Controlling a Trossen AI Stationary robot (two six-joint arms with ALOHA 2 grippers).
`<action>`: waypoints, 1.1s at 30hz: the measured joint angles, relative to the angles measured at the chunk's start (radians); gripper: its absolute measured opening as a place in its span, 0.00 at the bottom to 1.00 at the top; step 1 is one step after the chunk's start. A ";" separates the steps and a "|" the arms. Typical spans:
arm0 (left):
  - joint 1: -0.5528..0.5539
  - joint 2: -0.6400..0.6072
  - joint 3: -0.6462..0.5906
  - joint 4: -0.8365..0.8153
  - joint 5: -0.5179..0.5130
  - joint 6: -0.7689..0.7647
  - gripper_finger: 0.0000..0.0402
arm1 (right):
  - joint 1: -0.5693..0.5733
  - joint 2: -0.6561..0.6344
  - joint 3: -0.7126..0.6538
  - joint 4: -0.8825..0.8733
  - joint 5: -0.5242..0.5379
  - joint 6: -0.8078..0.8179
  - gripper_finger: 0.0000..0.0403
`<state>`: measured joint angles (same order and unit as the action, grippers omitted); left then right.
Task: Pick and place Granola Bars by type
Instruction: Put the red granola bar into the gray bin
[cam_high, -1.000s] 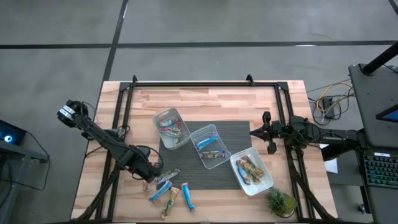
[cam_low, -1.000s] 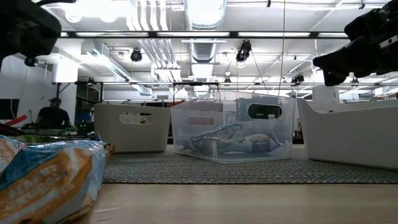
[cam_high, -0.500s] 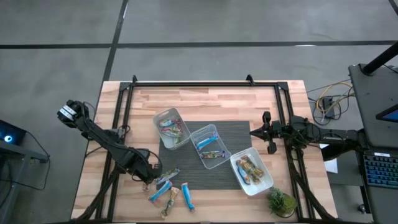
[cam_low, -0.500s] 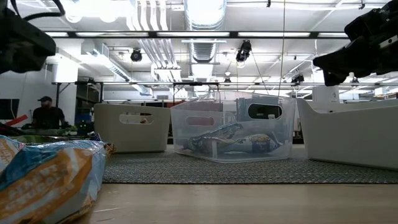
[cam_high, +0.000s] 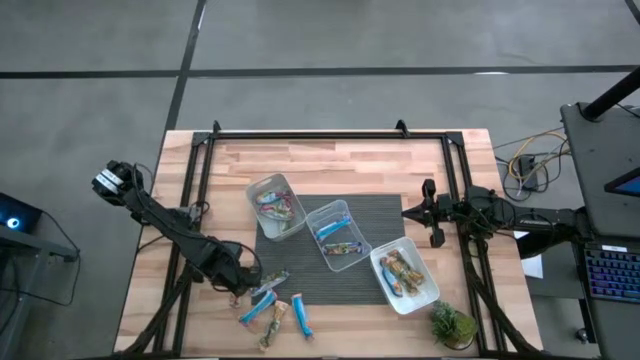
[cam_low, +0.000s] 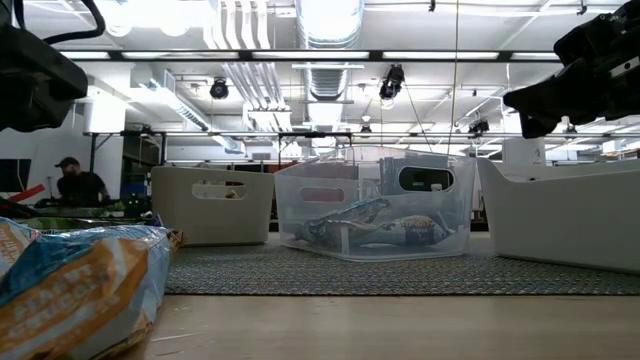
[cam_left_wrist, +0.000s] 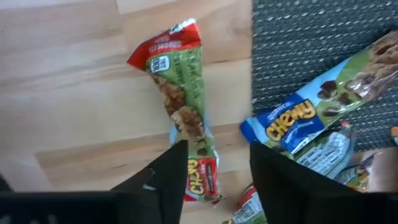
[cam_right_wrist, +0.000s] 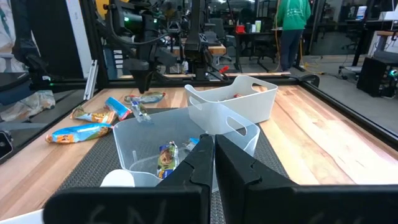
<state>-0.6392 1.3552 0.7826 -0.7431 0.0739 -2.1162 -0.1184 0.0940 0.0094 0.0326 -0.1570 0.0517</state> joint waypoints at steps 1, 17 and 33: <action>0.000 0.000 0.000 -0.001 0.009 0.000 0.40 | 0.000 0.000 0.000 0.000 0.000 0.000 0.02; 0.000 0.000 -0.028 -0.048 -0.021 -0.006 0.45 | 0.000 0.000 0.000 0.000 0.000 0.000 0.02; 0.003 0.000 -0.109 0.041 -0.059 -0.007 0.45 | 0.000 0.000 0.000 0.000 0.000 0.000 0.02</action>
<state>-0.6366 1.3552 0.6739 -0.7017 0.0148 -2.1236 -0.1181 0.0940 0.0093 0.0326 -0.1572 0.0517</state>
